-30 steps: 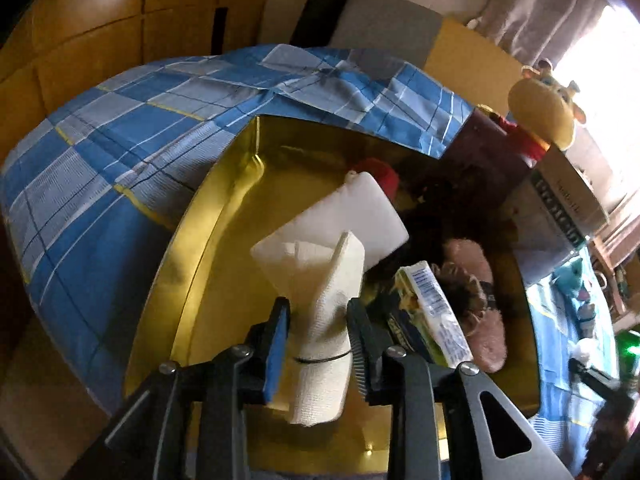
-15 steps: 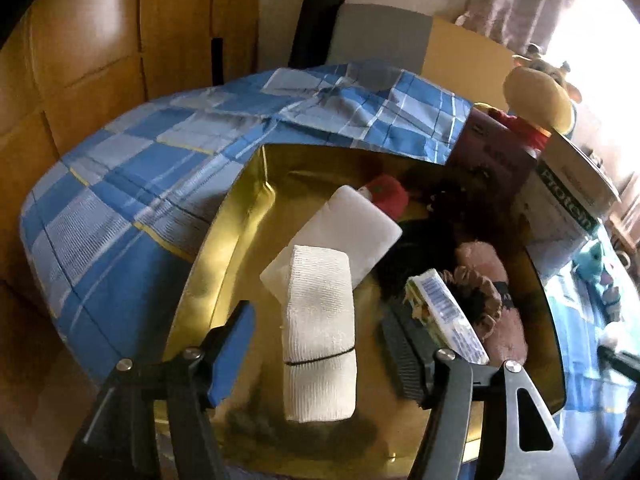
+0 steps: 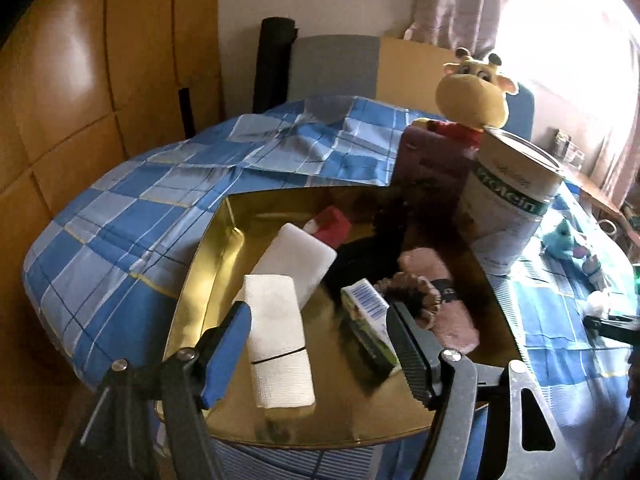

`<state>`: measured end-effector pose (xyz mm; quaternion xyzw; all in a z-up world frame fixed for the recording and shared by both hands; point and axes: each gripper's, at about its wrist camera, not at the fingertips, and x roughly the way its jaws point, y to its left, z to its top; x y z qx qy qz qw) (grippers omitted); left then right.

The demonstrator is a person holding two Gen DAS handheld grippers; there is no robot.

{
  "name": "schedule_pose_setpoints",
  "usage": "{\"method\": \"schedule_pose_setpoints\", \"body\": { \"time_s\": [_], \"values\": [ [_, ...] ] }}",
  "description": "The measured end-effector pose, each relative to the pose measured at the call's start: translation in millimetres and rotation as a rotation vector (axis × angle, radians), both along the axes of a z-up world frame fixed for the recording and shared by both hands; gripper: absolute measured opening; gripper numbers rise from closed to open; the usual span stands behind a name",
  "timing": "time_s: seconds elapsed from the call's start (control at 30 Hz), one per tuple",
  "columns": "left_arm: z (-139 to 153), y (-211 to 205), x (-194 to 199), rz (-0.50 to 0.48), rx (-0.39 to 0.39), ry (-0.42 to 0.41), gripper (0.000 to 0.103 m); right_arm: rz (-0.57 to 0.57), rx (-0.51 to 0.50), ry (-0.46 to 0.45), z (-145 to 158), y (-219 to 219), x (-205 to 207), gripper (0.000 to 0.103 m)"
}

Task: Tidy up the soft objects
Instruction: 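Carry the clear plastic bag into the gold tray and open the right tool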

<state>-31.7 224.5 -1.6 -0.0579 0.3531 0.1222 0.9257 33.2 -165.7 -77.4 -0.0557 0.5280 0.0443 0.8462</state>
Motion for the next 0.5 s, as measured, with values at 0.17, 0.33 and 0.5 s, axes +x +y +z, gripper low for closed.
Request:
{"method": "schedule_pose_setpoints", "body": {
  "time_s": [0.17,0.33,0.5],
  "values": [
    [1.9,-5.3,-0.4,-0.022,0.004,-0.001,0.072,-0.008,0.016,0.005,-0.1,-2.6,0.9,0.036],
    [2.8,-12.1,-1.4,-0.057,0.010,-0.003,0.072,-0.015,0.025,0.008,0.2,-4.7,1.7,0.036],
    [1.8,-15.9,0.2,-0.082,0.009,0.001,0.072,-0.020,0.029,0.009,0.5,-6.7,2.4,0.036]
  ]
}}
